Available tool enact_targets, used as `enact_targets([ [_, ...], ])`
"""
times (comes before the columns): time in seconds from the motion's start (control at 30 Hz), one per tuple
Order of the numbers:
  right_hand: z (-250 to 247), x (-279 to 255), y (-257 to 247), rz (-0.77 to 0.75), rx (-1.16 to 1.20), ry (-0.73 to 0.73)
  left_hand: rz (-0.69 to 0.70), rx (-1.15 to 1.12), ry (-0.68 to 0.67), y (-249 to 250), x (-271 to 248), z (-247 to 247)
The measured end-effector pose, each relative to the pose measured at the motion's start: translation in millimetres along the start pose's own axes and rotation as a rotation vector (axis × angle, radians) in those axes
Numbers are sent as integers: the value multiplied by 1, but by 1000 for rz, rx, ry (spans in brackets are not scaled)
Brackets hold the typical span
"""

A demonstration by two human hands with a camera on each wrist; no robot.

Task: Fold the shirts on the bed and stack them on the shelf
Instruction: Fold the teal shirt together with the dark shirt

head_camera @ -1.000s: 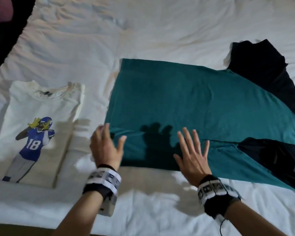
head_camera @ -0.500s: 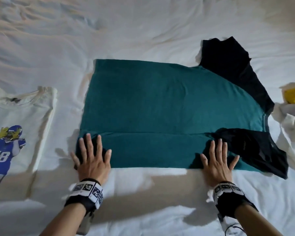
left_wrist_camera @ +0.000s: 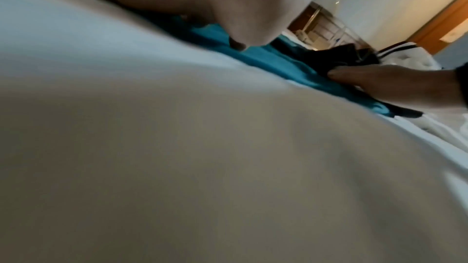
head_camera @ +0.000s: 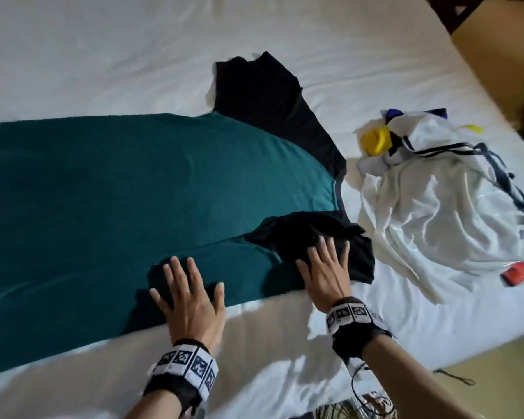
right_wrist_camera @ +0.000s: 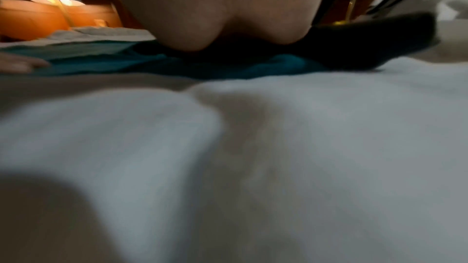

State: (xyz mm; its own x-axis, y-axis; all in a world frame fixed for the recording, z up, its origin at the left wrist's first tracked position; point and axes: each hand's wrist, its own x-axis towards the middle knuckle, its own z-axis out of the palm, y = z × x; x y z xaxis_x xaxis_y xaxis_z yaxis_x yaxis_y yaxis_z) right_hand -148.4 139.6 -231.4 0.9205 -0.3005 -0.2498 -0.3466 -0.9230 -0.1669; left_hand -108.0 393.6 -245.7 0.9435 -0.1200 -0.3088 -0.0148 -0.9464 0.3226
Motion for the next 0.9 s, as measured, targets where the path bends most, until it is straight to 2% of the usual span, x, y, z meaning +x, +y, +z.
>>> enact_targets([
  [0.07,4,-7,4,-105,28,49,187,-20,39,35,9,1],
  [0.17,7,-18,13,-86,93,87,419,-92,45,88,36,4],
  [0.27,9,-30,24,-105,134,90,469,-79,-14,126,65,3],
  [0.33,11,-39,31,-160,153,71,395,-66,-12,139,80,1],
  [0.43,8,-46,50,-144,176,128,148,-315,62,144,105,-4],
  [0.5,4,-48,67,-34,189,201,-61,-509,41,140,123,-7],
  [0.53,2,-48,75,42,199,238,-126,-558,16,139,128,-7],
  [0.57,0,-48,82,125,209,272,-133,-564,10,140,129,-7],
  [0.6,-3,-47,88,207,216,297,-77,-530,40,145,124,-9],
  [0.67,-7,-44,95,308,230,318,231,-375,103,157,104,-9],
  [0.73,-8,-41,97,304,238,309,547,-107,109,173,81,-6],
  [0.77,-8,-40,97,287,234,299,625,3,88,178,74,-1],
  [0.8,-7,-38,97,277,229,292,641,68,65,182,69,4],
  [0.9,-3,-34,93,302,230,281,566,160,19,185,71,17],
])
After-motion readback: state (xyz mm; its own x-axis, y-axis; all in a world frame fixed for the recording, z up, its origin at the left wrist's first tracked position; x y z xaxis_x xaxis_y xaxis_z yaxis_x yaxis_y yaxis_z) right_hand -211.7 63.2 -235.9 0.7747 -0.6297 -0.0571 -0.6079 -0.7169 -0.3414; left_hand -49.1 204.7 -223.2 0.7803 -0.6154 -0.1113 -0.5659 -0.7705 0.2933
